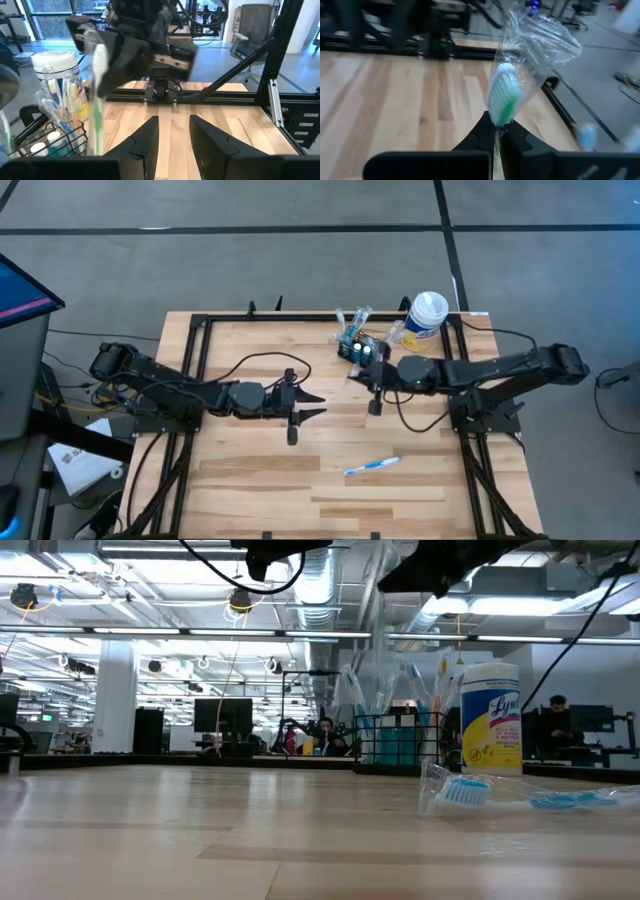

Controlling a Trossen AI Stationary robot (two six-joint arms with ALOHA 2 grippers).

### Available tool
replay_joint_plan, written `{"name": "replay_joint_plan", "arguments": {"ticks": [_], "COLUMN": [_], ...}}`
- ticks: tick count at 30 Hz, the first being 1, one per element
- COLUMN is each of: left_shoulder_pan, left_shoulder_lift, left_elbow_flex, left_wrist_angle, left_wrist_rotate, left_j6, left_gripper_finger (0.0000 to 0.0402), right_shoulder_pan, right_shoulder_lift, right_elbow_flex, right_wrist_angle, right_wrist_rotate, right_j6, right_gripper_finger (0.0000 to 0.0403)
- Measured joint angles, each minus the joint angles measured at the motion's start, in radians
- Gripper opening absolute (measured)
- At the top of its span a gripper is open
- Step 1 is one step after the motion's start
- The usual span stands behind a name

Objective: Pick & Place toothbrushing station
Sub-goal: Put the green toothbrush into the mesh organizer

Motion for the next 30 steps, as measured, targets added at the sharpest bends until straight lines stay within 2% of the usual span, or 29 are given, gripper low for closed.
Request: {"name": "replay_joint_plan", "arguments": {"ticks": [10,16,30], "left_shoulder_pan": [-0.001,-0.001,0.0], "left_shoulder_lift": [0.0,0.0,0.0], "left_elbow_flex": [0.0,0.0,0.0], "left_wrist_angle": [0.0,0.0,0.0], "left_wrist_rotate": [0.0,0.0,0.0], "left_j6": [0.001,0.0,0.0], "left_gripper_finger": [0.0104,0.0104,0.0104], "right_shoulder_pan": [-0.031,-0.046,-0.187], "right_shoulder_lift": [-0.12,-0.189,-0.289], "right_elbow_flex": [-0.001,-0.046,-0.132], "right_wrist_angle": [-0.154,-0.152,-0.156], "right_wrist_rotate": [0.078,0.106,0.101], "right_j6": [0.028,0.028,0.046], "right_gripper_finger": [0.0,0.0,0.0]}}
